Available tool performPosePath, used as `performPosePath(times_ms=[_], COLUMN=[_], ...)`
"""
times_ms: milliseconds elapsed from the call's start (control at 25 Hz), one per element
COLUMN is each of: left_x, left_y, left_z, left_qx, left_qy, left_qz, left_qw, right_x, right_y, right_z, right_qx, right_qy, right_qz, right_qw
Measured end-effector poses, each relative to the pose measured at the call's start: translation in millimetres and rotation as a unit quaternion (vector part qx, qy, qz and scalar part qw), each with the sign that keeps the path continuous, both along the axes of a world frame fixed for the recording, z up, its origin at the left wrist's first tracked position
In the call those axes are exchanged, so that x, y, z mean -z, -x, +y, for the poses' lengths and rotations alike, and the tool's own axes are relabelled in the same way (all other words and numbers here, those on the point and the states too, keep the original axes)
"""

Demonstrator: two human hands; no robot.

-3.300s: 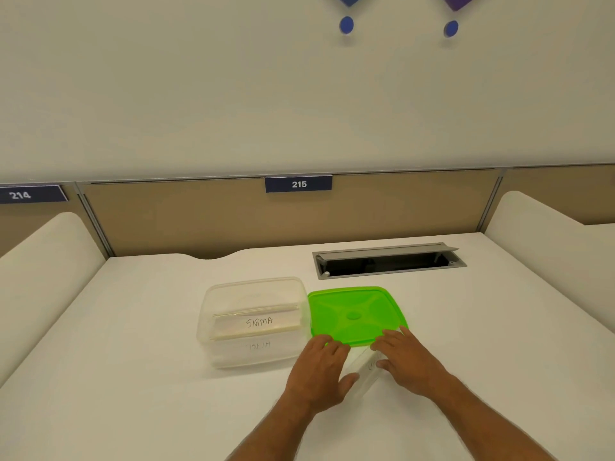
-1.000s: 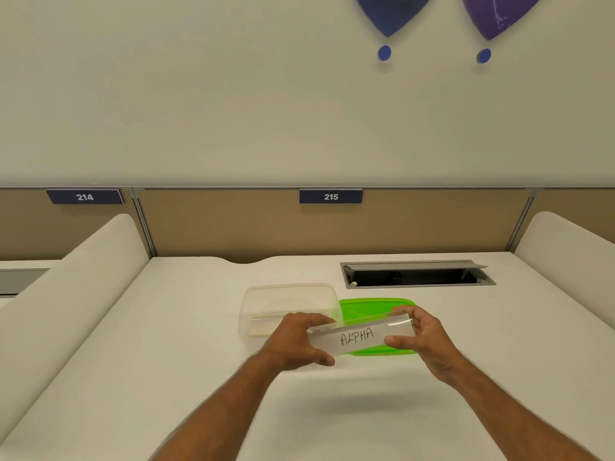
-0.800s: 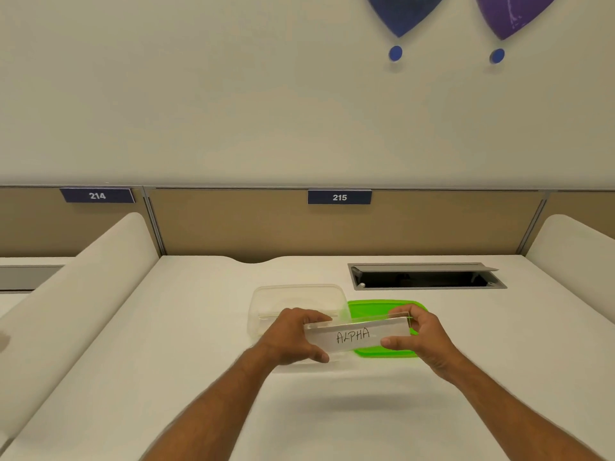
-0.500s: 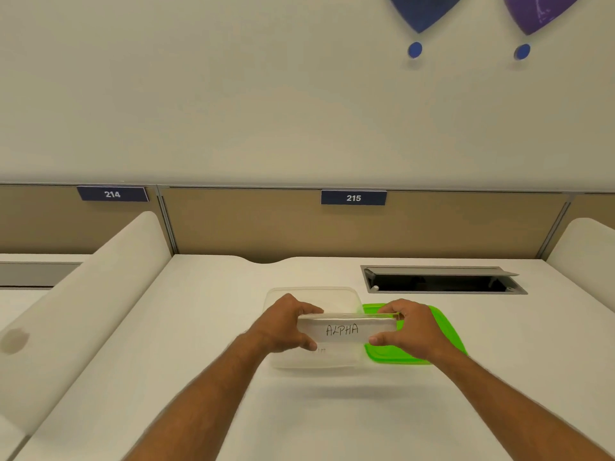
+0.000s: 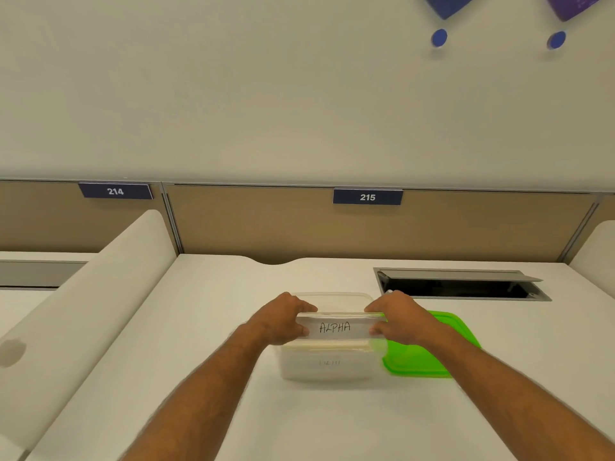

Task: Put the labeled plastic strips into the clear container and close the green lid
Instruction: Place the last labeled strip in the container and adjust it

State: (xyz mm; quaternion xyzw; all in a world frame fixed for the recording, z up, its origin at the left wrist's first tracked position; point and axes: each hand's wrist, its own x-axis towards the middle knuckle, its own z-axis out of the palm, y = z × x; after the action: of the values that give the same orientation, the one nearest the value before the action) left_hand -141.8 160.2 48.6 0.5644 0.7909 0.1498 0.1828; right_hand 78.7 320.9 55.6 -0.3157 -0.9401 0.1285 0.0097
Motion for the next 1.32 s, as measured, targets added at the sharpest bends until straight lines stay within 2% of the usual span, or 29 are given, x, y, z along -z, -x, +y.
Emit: performPosePath(times_ms=[200,480,800,1320], left_x=[10.5,23.3,33.5,44.9], left_y=[6.2,6.5,8.8,5.6], left_z=[5.4,14.2,25.2,30.9], left_qx=[0.022,0.032,0.054,0.072], left_qy=[0.075,0.122,0.154,0.169], left_qz=[0.032,0.101,0.121,0.110], left_qw=[0.996,0.987,0.979,0.977], right_x=[8.2,24.2,36.7,47.9], right_y=[17.6,32.0,46.4,50.3], right_z=[3.7,6.6,4.5,3.5], right_qx=[-0.033,-0.063,-0.080,-0.089], right_qy=[-0.020,-0.044,-0.059,-0.053], right_qz=[-0.103,-0.177,-0.231,-0.235], right_qw=[0.994,0.981,0.968,0.967])
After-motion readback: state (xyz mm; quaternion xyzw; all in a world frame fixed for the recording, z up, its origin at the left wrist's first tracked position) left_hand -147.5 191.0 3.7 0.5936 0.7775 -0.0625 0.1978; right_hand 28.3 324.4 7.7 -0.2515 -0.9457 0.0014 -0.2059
